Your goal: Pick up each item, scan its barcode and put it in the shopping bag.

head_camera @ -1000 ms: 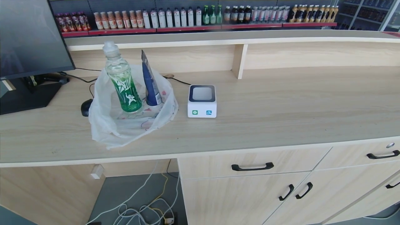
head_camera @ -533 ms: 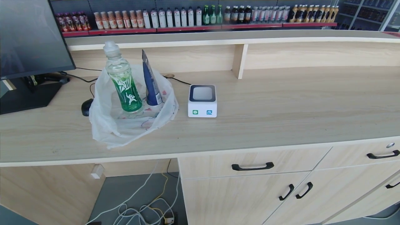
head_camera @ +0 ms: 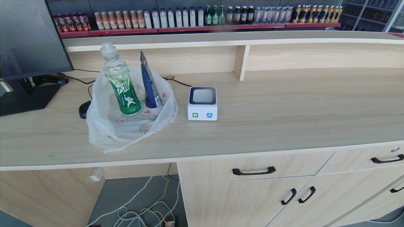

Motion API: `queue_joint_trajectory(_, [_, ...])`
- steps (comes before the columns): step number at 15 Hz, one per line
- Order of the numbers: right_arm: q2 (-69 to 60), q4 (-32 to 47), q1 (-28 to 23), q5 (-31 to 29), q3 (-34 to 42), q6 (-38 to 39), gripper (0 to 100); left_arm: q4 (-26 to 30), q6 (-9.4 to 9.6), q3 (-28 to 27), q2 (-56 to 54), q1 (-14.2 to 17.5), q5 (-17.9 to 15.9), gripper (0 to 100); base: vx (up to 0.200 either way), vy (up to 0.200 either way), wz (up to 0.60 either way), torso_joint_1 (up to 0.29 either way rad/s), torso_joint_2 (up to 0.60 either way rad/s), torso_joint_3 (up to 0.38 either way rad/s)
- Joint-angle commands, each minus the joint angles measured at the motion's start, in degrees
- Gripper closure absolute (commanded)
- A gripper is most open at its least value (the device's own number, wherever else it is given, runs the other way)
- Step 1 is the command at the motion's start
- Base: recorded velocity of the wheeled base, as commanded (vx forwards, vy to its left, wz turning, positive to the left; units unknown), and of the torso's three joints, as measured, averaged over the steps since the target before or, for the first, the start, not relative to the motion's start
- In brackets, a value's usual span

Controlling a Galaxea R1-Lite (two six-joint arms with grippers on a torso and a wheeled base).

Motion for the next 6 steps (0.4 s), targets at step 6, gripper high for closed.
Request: queue_joint_trajectory(6, [0.1, -0.1, 0.0, 0.0, 0.0, 0.0, 0, 0.0, -0.04, 0.0, 0.1, 0.0, 0.0, 0, 0.000, 0.000, 0.00, 0.000, 0.00, 0.000])
